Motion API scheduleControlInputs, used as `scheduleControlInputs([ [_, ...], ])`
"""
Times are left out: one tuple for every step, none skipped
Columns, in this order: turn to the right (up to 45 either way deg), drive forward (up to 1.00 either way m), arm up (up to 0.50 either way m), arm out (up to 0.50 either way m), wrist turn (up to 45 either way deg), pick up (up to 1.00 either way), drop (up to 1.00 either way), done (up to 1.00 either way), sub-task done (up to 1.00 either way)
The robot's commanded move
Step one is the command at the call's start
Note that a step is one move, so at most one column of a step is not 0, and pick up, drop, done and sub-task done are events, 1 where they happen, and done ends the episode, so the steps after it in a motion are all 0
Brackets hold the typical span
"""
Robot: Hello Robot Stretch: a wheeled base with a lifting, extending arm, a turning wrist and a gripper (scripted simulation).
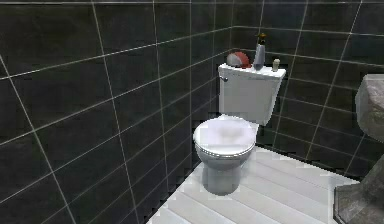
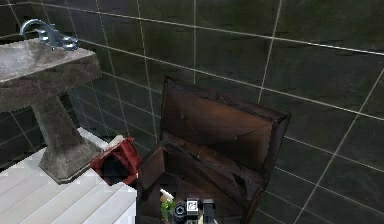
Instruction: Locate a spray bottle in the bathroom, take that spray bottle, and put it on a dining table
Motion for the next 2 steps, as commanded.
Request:
scheduleControlInputs([
  [0.0, 0.0, 0.0, 0.0, 45.0, 0.0, 0.0, 0.0, 0.0],
  [0.0, 0.0, 0.0, 0.0, 45.0, 0.0, 0.0, 0.0, 0.0],
])
